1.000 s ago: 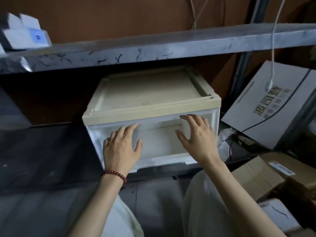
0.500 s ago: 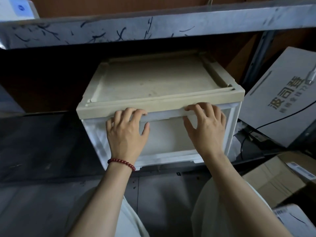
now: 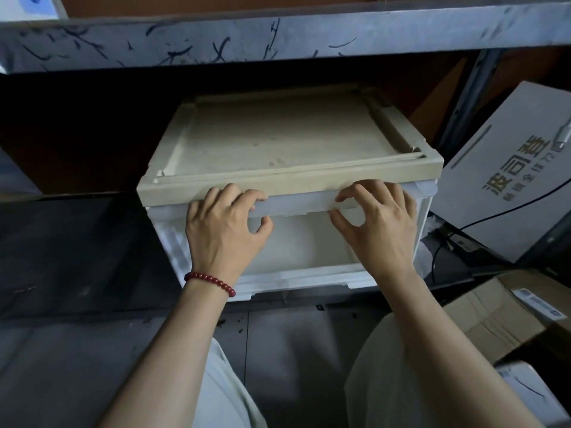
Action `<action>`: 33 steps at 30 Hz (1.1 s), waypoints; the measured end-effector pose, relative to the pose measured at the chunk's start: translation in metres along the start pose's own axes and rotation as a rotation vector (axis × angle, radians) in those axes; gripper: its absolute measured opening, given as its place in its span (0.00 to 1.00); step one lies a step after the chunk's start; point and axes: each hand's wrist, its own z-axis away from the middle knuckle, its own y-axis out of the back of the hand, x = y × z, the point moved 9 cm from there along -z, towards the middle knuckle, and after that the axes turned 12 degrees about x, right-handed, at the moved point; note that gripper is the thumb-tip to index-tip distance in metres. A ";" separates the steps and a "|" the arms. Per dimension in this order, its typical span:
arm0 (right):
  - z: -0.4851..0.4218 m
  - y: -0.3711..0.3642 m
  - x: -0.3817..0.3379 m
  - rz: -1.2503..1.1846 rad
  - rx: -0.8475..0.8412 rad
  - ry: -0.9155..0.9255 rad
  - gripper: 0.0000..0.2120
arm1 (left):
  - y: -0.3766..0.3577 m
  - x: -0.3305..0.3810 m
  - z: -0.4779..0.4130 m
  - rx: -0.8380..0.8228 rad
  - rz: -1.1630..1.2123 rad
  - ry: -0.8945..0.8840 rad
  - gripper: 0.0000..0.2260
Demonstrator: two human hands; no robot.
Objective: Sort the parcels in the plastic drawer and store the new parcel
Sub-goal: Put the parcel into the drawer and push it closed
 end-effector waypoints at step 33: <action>0.062 0.058 -0.017 -0.111 -0.525 0.147 0.21 | 0.049 0.024 0.068 -0.480 0.078 -0.078 0.20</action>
